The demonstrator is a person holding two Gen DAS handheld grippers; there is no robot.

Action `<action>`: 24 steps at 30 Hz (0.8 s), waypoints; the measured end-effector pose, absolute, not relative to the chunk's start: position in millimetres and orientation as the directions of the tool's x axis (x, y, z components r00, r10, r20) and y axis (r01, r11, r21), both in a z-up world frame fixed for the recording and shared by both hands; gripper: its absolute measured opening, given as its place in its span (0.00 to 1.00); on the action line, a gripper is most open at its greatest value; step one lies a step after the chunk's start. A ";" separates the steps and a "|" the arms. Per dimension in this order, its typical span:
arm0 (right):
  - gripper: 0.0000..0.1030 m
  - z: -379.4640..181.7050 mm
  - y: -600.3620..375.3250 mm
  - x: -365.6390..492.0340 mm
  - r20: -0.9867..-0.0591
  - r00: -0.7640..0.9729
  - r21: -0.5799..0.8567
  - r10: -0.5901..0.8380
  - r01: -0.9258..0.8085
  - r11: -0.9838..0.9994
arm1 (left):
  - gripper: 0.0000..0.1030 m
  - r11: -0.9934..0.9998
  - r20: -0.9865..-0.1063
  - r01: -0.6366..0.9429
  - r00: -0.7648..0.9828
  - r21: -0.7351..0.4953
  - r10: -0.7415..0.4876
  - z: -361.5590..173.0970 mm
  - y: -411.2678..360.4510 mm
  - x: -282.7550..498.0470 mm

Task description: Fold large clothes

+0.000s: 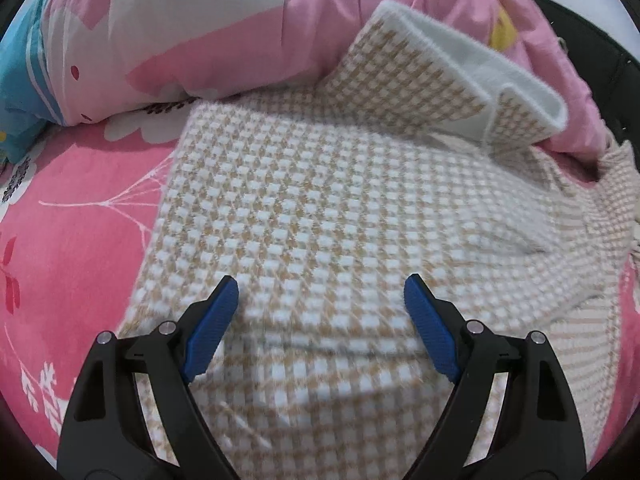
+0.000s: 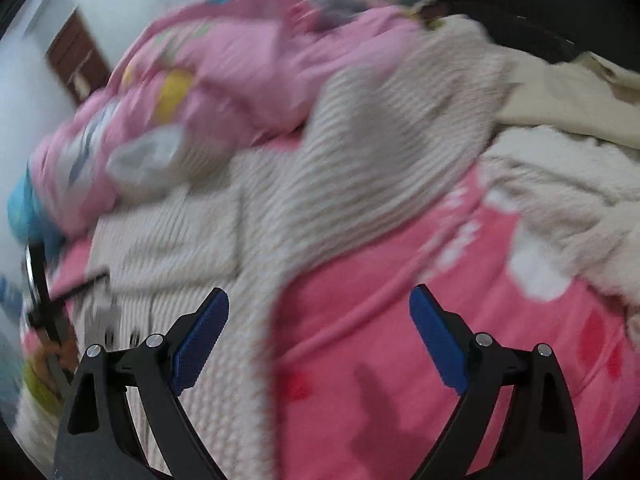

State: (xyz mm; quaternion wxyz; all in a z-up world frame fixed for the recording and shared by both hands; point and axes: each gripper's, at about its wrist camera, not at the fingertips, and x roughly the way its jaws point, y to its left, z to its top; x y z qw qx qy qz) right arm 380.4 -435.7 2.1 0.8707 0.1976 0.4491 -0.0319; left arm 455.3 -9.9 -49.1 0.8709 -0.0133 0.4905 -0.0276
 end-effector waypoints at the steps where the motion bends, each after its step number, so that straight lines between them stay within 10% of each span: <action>1: 0.87 4.9 -458.8 385.5 -0.778 0.617 0.348 0.120 0.264 0.900 | 0.80 0.999 -0.854 0.033 0.517 -0.043 -0.054 -51.7 -9.5 456.1; 17: 0.76 5.6 -630.7 514.8 -0.748 0.661 0.391 -0.063 0.514 0.763 | 0.82 1.000 -0.835 0.015 0.550 0.009 0.000 -61.1 -21.1 455.8; 24: 0.51 -19.3 -653.6 539.6 -0.785 0.611 0.336 -0.105 0.562 0.756 | 0.82 1.000 -0.834 0.015 0.551 -0.001 -0.010 -63.4 -19.0 454.6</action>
